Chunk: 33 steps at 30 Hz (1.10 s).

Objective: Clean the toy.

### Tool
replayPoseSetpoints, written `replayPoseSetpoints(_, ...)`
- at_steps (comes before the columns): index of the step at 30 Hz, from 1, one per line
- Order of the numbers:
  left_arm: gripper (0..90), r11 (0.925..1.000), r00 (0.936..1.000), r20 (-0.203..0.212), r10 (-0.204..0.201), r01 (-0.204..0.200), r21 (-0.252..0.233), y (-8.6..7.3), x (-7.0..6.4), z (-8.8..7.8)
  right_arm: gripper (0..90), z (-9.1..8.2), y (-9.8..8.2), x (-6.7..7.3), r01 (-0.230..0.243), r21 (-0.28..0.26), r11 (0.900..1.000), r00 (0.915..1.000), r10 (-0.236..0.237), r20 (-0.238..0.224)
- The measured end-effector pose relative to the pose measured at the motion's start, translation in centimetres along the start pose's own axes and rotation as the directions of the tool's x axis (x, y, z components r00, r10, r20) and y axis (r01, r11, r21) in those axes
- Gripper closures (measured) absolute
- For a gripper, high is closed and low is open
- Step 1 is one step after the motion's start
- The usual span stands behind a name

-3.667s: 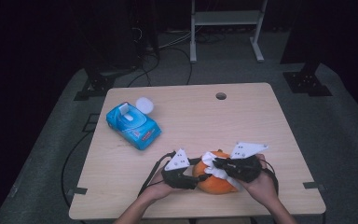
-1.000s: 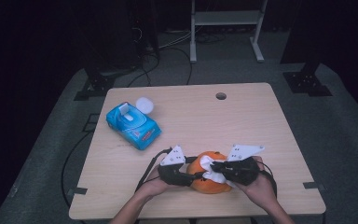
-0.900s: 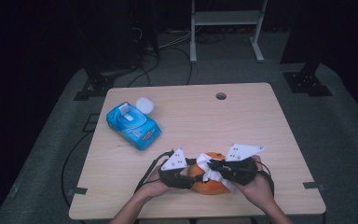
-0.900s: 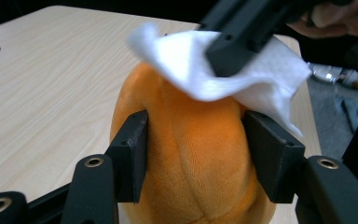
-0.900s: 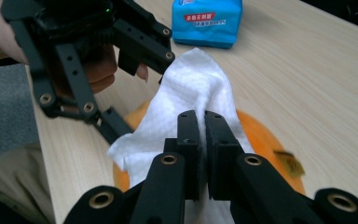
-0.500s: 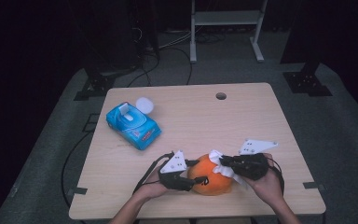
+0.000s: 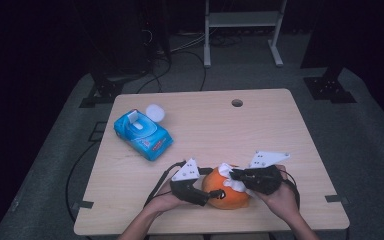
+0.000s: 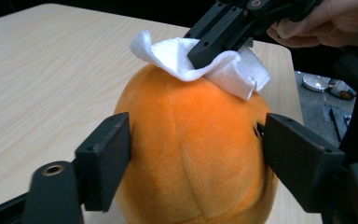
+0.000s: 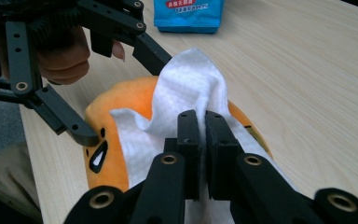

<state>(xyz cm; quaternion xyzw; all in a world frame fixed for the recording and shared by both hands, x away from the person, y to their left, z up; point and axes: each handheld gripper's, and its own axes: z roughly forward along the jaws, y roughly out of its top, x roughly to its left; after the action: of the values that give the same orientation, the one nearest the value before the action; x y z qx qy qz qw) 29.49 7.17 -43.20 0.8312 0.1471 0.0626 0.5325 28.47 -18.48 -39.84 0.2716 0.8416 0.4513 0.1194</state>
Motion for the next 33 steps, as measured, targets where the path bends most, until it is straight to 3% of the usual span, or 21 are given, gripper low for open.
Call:
replayPoseSetpoints(2, 25.0, 0.9999, 0.9999, 0.001, -0.011, 0.011, 0.007, -0.1, 0.1, 0.0, 85.0, 0.0, 0.1, 0.2, 0.002, 0.007, 1.0, 1.0, -0.002, 0.002)
replayPoseSetpoints(5, 36.5, 0.9994, 0.9995, 0.0, 0.031, -0.031, 0.012, -0.1, -0.3, -0.1, 85.0, -0.1, 0.5, 0.8, 0.034, 0.007, 0.999, 0.9993, -0.034, 0.015)
replayPoseSetpoints(9, 39.0, 0.997, 0.997, 0.01, 0.076, -0.076, 0.012, 0.0, -0.8, 0.1, 84.9, 0.1, 1.5, 2.8, 0.112, -0.027, 0.993, 0.9937, -0.112, 0.004)
replayPoseSetpoints(11, 39.4, 0.9949, 0.995, 0.01, 0.099, -0.099, 0.017, 0.0, -0.9, 0.1, 84.9, 0.2, 1.6, 2.9, 0.124, -0.02, 0.992, 0.9923, -0.124, 0.007)
replayPoseSetpoints(16, 40.3, 0.9951, 0.9951, 0.02, 0.097, -0.097, 0.017, -0.3, -0.4, -0.2, 84.9, -0.2, 0.9, 1.2, 0.074, -0.029, 0.997, 0.9967, -0.073, 0.035)
replayPoseSetpoints(19, 40.3, 0.9964, 0.9963, 0.022, 0.083, -0.084, 0.013, -0.5, -0.1, -0.3, 84.9, -0.8, -0.3, -0.8, -0.008, -0.021, 1.0, 0.9984, 0.009, 0.055)
replayPoseSetpoints(21, 40.4, 0.9973, 0.9969, 0.029, 0.073, -0.073, 0.007, -0.7, 0.1, -0.3, 84.9, -0.9, -0.6, -1.2, -0.033, -0.023, 0.999, 0.9983, 0.034, 0.047)
replayPoseSetpoints(24, 40.6, 0.9962, 0.9959, 0.028, 0.086, -0.086, 0.011, -0.6, 0.1, -0.2, 84.9, -0.9, -0.3, -0.7, -0.019, -0.031, 0.999, 0.9981, 0.021, 0.058)
replayPoseSetpoints(26, 40.6, 0.9961, 0.9958, 0.028, 0.087, -0.088, 0.006, -0.6, -0.1, -0.2, 84.9, -0.9, 0.4, 0.5, 0.005, -0.06, 0.998, 0.9997, -0.003, 0.025)
replayPoseSetpoints(29, 40.5, 0.9955, 0.9951, 0.031, 0.094, -0.094, 0.012, -0.6, -0.2, -0.2, 84.9, 0.1, 1.2, 2.3, 0.079, -0.041, 0.996, 0.9968, -0.079, 0.014)
replayPoseSetpoints(32, 40.5, 0.9956, 0.9952, 0.032, 0.093, -0.093, 0.013, -0.7, 0.0, -0.4, 84.9, 0.4, 1.0, 2.0, 0.069, -0.036, 0.997, 0.9976, -0.069, 0.001)
replayPoseSetpoints(33, 40.7, 0.9959, 0.9954, 0.034, 0.089, -0.09, 0.011, -0.8, 0.0, -0.4, 84.9, 0.2, 0.7, 1.2, 0.038, -0.04, 0.998, 0.9993, -0.038, -0.001)
